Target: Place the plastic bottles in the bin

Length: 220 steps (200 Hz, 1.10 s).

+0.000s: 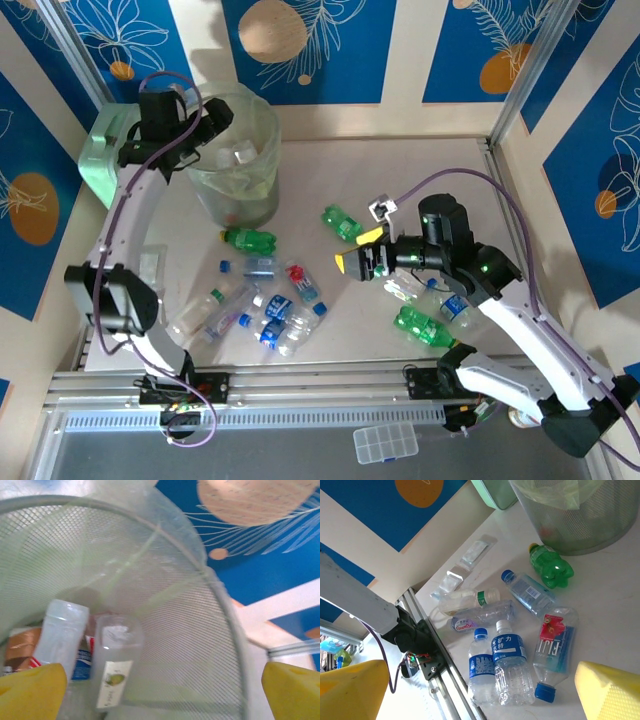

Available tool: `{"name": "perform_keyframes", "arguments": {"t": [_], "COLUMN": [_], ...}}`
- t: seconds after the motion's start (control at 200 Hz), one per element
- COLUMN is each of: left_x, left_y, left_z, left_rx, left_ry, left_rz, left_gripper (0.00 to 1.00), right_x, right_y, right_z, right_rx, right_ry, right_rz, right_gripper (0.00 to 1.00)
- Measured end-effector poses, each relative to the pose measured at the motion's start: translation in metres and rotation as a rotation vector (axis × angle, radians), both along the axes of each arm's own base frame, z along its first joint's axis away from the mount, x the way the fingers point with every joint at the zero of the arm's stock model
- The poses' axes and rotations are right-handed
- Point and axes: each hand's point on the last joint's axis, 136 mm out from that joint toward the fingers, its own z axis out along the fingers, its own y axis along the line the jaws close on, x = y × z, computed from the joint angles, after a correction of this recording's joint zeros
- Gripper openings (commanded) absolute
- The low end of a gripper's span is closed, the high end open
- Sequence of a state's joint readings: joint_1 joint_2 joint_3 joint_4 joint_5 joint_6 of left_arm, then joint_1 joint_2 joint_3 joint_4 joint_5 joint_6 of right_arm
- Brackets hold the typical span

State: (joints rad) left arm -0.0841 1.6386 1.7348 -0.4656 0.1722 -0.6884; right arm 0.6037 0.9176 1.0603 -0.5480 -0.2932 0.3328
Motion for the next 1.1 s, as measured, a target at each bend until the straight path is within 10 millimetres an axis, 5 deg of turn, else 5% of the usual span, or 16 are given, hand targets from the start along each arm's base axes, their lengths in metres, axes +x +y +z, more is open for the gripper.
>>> {"name": "perform_keyframes", "arguments": {"t": [0.17,0.315,0.445,0.635,0.79,0.915,1.1], "left_x": [-0.039,-0.098,-0.148,-0.173,-0.191,-0.203,-0.214], "left_y": [-0.021,-0.071,-0.101,-0.077,-0.053,-0.039,-0.032], "left_z": [0.024,0.041,0.027,-0.053,-0.104,-0.108,-0.079], "left_rx": [-0.041,-0.045,-0.039,0.069,0.163,0.18,0.148], "left_ry": [-0.062,-0.124,-0.123,0.055,0.187,0.161,0.024], "left_rz": [-0.065,-0.19,-0.3,-0.243,-0.174,-0.133,-0.121], "left_gripper": [0.99,0.98,0.97,0.99,0.99,0.84,0.92], "right_x": [-0.004,-0.006,-0.009,-0.017,-0.025,-0.031,-0.014], "right_y": [-0.005,-0.008,-0.004,0.017,0.046,0.065,0.08], "right_z": [0.001,-0.003,-0.014,-0.048,-0.103,-0.152,-0.194], "right_rx": [-0.009,-0.03,-0.066,-0.183,-0.376,-0.548,-0.706], "right_ry": [-0.007,-0.001,0.033,0.081,0.125,0.176,0.218], "right_rz": [-0.016,-0.03,-0.024,0.029,0.1,0.146,0.12], "right_gripper": [0.96,0.95,0.93,0.92,0.9,0.87,0.85]}}
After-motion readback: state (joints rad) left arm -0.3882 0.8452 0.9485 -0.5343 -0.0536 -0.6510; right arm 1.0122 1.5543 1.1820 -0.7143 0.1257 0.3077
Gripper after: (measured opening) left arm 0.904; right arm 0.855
